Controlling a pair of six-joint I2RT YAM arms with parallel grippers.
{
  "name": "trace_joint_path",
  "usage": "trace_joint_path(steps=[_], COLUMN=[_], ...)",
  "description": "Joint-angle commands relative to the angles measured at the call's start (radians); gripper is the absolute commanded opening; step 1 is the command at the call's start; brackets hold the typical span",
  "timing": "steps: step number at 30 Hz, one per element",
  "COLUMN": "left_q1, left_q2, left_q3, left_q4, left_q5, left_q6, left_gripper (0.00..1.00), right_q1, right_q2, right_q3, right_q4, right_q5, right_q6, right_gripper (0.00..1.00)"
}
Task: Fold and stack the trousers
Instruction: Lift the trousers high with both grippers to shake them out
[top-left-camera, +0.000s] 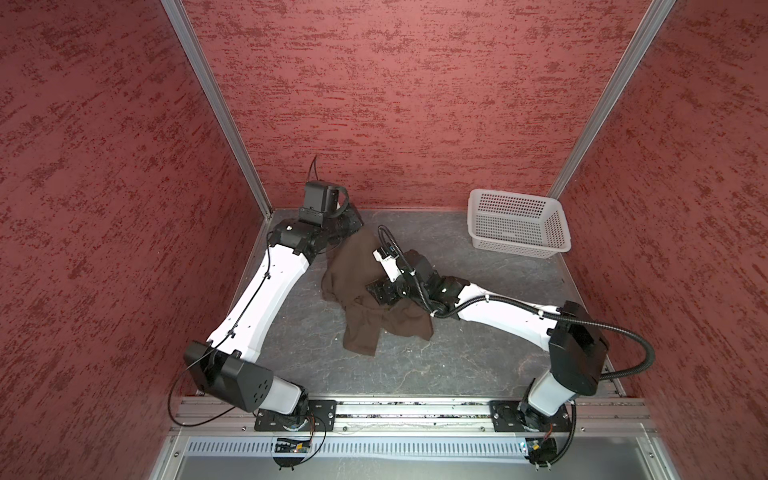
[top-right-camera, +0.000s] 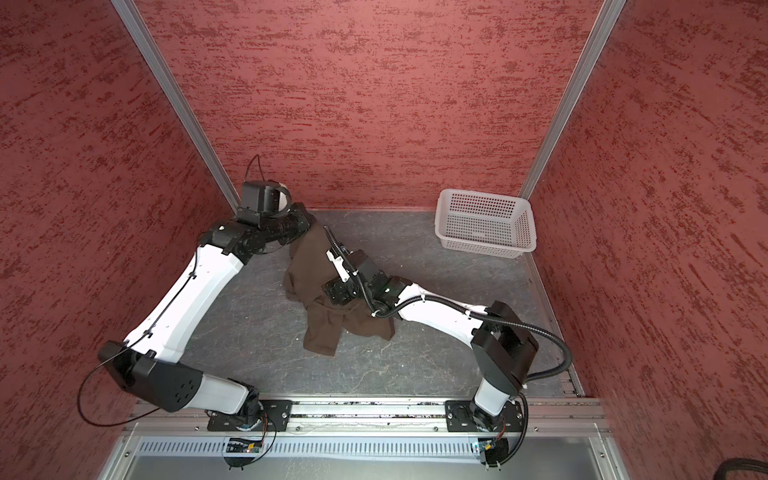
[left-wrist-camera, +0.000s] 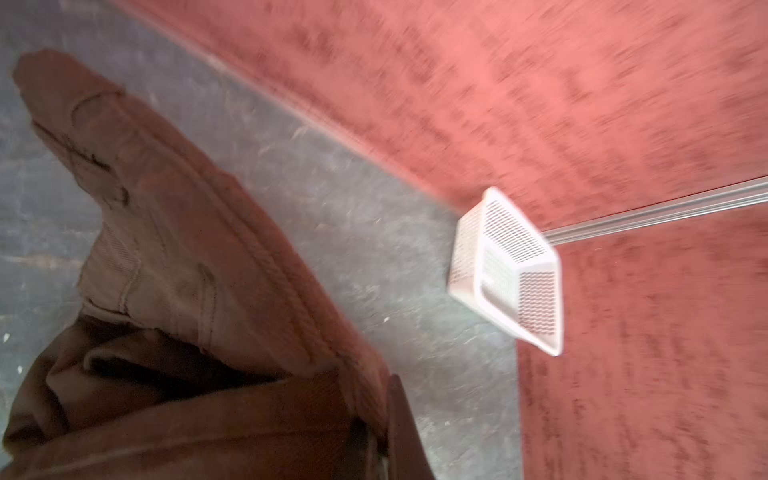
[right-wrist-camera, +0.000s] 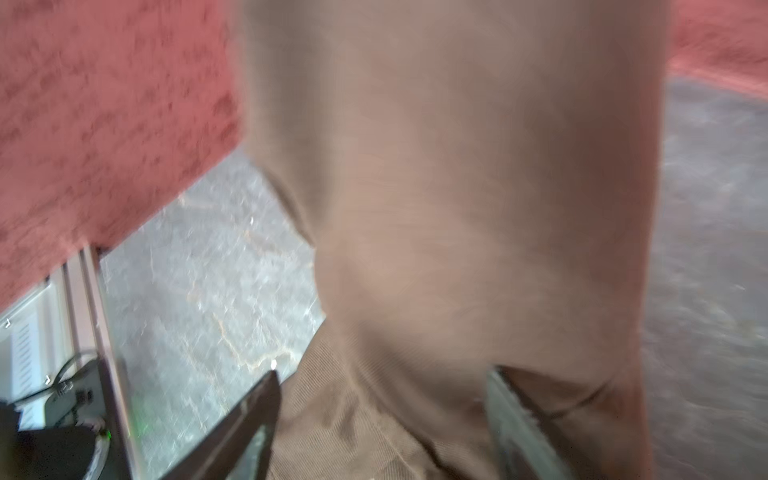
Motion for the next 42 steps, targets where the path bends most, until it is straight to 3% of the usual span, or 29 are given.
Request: trace_joint_path(steps=[1,6,10,13,16,24,30,36,42], left_q1=[-0.008,-0.097,-0.115,-0.124,-0.133,-0.132,-0.133,-0.133,-0.13], left_q2=[-0.018,-0.064,-0.113,-0.118,-0.114,-0.085,-0.072,-0.056,-0.074], left_q3=[0.131,0.209,0.205,0.242,0.287,0.425,0.464,0.503,0.497], left_q4=[-0.032,-0.055,0.006,0.009,-0.013,-0.15,-0.193,-0.253,-0.258], left_q5=[-0.094,-0.271,-0.281,-0.264,-0.287,-0.48,-0.52,-0.535,-0.518], left_q6=[0.014,0.061,0.071,0.09,0.119,0.162,0.16,0.153,0.126], left_gripper=[0.0,0.0,0.0,0.0,0.0,0.0,0.0,0.0,0.01], right_q1=[-0.007,0.008,0.013,0.013,0.015,0.101,0.188,0.196,0.196], right_q2=[-0.061,-0.139,-0.122,-0.064,-0.027,-0.047,-0.028,0.107,0.248], right_q3=[-0.003,-0.034,-0.048,-0.031,0.015,0.053,0.058,0.13,0.226], right_q4=[0.057,0.121,0.175,0.211,0.207,0.228,0.285,0.351,0.425], right_q5=[0.064,0.107,0.111,0.047,-0.024,0.036,0.037,-0.039,0.0], right_q6=[-0.015,-0.012,0.022,0.066,0.093,0.051,0.023,0.092,0.12], right_gripper=[0.8,0.82,0.92,0.85,0.68,0.73,0.66,0.77,0.86])
